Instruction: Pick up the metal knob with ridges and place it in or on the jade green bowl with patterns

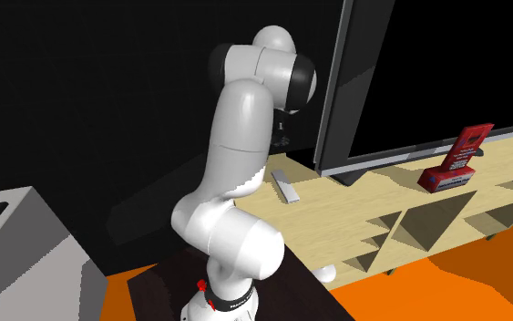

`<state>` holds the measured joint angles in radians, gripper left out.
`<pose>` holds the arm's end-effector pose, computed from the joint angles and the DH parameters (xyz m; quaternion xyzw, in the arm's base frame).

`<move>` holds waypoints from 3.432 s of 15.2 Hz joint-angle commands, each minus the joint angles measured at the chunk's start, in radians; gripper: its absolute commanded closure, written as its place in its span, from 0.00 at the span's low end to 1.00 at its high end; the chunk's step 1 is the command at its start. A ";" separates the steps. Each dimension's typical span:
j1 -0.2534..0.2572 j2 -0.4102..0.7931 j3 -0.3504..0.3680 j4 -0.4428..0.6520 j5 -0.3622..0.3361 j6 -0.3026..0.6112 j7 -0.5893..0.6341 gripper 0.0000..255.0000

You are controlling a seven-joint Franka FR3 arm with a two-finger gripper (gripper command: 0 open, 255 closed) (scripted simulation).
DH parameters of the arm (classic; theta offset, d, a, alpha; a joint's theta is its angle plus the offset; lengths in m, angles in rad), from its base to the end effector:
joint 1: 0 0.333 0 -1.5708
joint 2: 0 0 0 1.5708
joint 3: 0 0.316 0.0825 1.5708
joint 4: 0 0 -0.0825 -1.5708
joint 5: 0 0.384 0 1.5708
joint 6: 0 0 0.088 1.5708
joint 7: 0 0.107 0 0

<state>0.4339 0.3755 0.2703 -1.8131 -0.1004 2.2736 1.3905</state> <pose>0.5056 0.4087 0.3503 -0.9467 0.3180 -0.0176 0.0478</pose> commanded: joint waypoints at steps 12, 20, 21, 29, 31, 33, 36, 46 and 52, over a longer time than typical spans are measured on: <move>0.054 -0.155 0.050 -0.101 0.026 -0.050 0.097 1.00; 0.112 -0.223 0.094 -0.202 0.030 -0.016 0.203 1.00; 0.113 -0.217 0.093 -0.208 0.026 -0.004 0.206 1.00; 0.120 -0.159 0.085 -0.251 -0.007 0.092 0.228 1.00; 0.122 -0.143 0.082 -0.259 -0.016 0.116 0.234 1.00; 0.125 -0.126 0.078 -0.267 -0.026 0.139 0.241 1.00; 0.127 -0.115 0.076 -0.271 -0.033 0.154 0.246 1.00; 0.127 -0.115 0.076 -0.271 -0.033 0.154 0.246 0.00; 0.112 -0.205 0.092 -0.250 0.017 0.049 0.212 0.00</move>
<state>0.5468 0.1795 0.3607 -2.0630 -0.0881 2.3326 1.6046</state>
